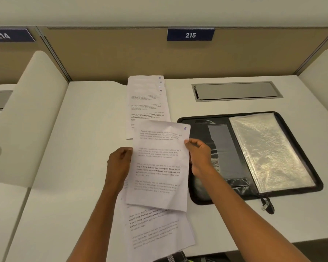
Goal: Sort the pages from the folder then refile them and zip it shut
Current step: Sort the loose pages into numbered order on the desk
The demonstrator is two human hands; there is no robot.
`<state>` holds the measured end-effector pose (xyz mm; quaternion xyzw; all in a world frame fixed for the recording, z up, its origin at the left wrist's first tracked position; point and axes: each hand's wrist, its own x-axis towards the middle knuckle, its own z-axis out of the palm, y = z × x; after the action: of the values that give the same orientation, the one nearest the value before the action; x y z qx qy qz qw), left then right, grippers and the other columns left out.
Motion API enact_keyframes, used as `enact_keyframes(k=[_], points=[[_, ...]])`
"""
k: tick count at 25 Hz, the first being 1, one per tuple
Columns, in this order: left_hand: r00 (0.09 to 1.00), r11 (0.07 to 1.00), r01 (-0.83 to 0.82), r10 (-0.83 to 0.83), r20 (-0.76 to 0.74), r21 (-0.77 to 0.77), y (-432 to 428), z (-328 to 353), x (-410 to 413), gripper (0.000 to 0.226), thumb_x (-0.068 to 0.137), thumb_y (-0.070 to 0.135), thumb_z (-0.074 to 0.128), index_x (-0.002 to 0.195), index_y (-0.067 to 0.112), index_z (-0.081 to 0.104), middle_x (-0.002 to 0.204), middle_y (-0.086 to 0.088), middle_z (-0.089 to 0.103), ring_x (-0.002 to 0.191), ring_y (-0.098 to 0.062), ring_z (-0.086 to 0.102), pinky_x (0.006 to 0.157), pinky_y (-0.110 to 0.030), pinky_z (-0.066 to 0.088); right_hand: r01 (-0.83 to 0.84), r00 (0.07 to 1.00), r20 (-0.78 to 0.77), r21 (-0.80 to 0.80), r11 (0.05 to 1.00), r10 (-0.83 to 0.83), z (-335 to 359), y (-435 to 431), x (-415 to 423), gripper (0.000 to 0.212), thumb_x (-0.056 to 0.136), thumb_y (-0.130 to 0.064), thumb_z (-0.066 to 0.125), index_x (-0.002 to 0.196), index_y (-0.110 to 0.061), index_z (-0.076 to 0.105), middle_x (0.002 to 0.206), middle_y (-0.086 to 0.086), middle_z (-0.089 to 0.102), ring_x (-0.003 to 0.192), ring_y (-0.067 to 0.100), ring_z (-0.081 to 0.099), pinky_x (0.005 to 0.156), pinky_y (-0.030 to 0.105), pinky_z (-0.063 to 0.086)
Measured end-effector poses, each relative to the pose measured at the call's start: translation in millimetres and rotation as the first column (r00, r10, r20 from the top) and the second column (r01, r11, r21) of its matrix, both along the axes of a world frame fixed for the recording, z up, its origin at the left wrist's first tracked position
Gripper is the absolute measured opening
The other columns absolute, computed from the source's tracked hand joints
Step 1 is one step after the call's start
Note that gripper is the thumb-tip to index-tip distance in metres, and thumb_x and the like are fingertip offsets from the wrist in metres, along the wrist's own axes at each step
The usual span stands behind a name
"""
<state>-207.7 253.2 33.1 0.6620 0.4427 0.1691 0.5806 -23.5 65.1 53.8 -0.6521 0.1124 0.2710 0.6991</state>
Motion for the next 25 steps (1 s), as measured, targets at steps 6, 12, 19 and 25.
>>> enact_keyframes(k=[6,12,19,25], points=[[0.980,0.981,-0.162,0.173,0.102,-0.106,16,0,19,0.009,0.099,0.018,0.069,0.097,0.019,0.078,0.091,-0.004,0.079,0.082,-0.027,0.070,0.081,-0.046,0.059,-0.146,0.989,-0.037,-0.039,0.988,0.145,1,29,30,0.021,0.093,-0.026,0.076,0.106,-0.011,0.071,0.103,0.008,0.078,0.094,0.026,0.075,0.079,0.041,0.064],[0.972,0.973,-0.221,0.226,0.060,-0.068,58,-9,48,0.010,0.098,0.021,0.070,0.093,0.024,0.078,0.087,0.002,0.077,0.077,-0.015,0.065,0.075,-0.037,0.055,-0.292,0.954,0.007,-0.202,0.935,0.300,-28,38,31,0.007,0.094,-0.009,0.072,0.095,-0.002,0.073,0.097,0.011,0.078,0.096,0.033,0.074,0.085,0.047,0.062],[0.978,0.976,-0.208,0.206,0.027,0.059,107,-3,100,0.009,0.096,0.025,0.072,0.094,0.023,0.079,0.082,0.002,0.077,0.071,-0.018,0.066,0.074,-0.039,0.058,-0.212,0.955,0.129,-0.327,0.921,0.266,-28,94,93,0.011,0.089,-0.009,0.078,0.080,-0.012,0.072,0.091,0.005,0.074,0.082,0.018,0.066,0.074,0.033,0.056],[0.971,0.966,-0.238,0.240,-0.007,0.105,130,-9,133,0.009,0.096,0.020,0.072,0.090,0.018,0.078,0.082,-0.003,0.076,0.071,-0.020,0.067,0.071,-0.034,0.057,-0.209,0.933,0.169,-0.462,0.862,0.317,-40,130,130,0.015,0.086,-0.012,0.081,0.074,-0.015,0.072,0.090,0.004,0.075,0.077,0.019,0.067,0.076,0.036,0.061]])
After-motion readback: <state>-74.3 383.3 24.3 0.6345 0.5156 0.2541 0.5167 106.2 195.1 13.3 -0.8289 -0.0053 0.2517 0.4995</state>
